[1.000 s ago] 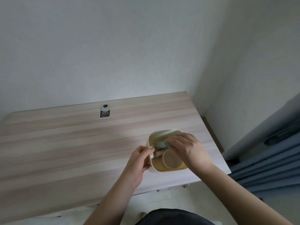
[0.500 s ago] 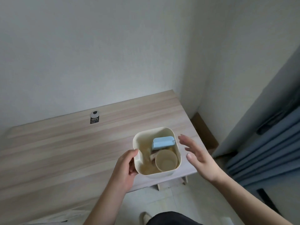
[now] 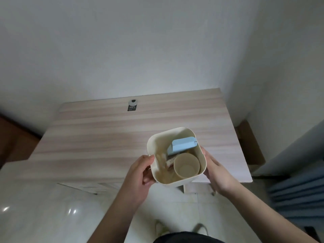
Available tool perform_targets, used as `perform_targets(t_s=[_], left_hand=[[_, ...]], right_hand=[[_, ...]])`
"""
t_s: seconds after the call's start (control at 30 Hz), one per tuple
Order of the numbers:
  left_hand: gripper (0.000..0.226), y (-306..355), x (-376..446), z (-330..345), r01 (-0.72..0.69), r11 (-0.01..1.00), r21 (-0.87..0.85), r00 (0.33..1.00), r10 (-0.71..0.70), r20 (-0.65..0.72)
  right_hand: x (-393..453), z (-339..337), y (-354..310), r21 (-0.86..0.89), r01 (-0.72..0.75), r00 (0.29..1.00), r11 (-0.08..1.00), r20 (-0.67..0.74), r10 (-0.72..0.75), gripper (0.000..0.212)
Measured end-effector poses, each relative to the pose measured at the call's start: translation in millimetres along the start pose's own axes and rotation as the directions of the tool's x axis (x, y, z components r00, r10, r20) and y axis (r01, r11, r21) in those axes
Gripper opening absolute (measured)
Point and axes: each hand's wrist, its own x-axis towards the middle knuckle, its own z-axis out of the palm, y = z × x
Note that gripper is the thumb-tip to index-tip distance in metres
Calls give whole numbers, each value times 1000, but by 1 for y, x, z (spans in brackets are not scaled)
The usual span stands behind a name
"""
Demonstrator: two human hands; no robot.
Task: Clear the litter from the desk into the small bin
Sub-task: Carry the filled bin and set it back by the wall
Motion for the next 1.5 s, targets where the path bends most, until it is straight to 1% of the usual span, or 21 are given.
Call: perform_targets(t_s=[0.07,0.17,0.2,0.27,0.33,0.4,0.47,0.53,0.67,0.73,0.8,0.9,0.93,1.0,1.1,1.2,1.27,1.3,1.37,1.43,1.5], left_hand=[[25,4,-10,-13,-23,1000,6,1000,23,-15],[22,7,-26,-35,-141,973,183,990,143,7],[26,8,-31,-41,-153,973,175,988,155,0],[31,14,-40,-52,-117,990,79,991,122,-60],[27,20,-47,-65,-115,993,8,989,115,-93],[22,24,-58,-85,-118,993,26,986,120,-113],[18,28,-73,-108,-114,988,104,981,129,-147],[20,31,-89,-137,-102,984,147,971,131,-200],[26,44,-130,-201,-104,991,84,952,124,-280],[26,50,-155,-235,-133,990,39,949,139,-284],[21,54,-178,-267,-170,985,-22,953,159,-257],[19,59,-206,-307,-173,981,-85,960,148,-236],[19,61,-214,-318,-174,980,-98,959,146,-245],[22,64,-227,-338,-202,975,-96,947,169,-275],[24,68,-238,-362,-236,967,-93,927,195,-321],[33,66,-242,-381,-228,967,-109,927,182,-328],[36,65,-245,-392,-228,972,-52,937,204,-282],[42,64,-247,-397,-210,978,8,945,205,-255],[70,66,-247,-406,-127,978,166,962,162,-220],[90,71,-241,-409,-44,957,287,957,123,-262],[92,79,-227,-411,-19,940,342,934,138,-328]], right_hand=[[9,8,-1,-3,-54,995,999,79,54,47],[21,24,-2,4,-134,977,991,167,131,45],[24,31,-2,3,-146,972,989,187,143,45],[30,46,-1,-1,-161,961,987,229,157,47],[36,63,1,3,-184,941,983,290,175,52],[44,85,4,28,-250,904,968,365,223,59],[50,114,7,42,-310,842,950,475,254,68],[56,150,9,38,-325,801,945,541,254,75],[67,231,16,-66,-309,771,949,567,290,75],[71,270,25,-99,-287,743,953,605,287,76],[71,306,32,-114,-255,727,960,632,268,71],[67,358,33,-136,-113,739,984,651,175,46],[67,374,34,-151,-64,742,986,654,149,42],[69,402,34,-178,21,734,984,671,106,49],[72,433,32,-172,7,704,985,700,117,49],[80,454,29,-159,-78,684,984,709,169,50],[88,462,31,-141,-118,681,983,709,183,49],[93,465,33,-135,-142,685,981,701,196,48],[103,470,36,-130,-186,682,974,697,223,46],[114,474,38,-114,-215,659,970,716,230,46],[125,478,40,-87,-253,637,964,735,233,48]])
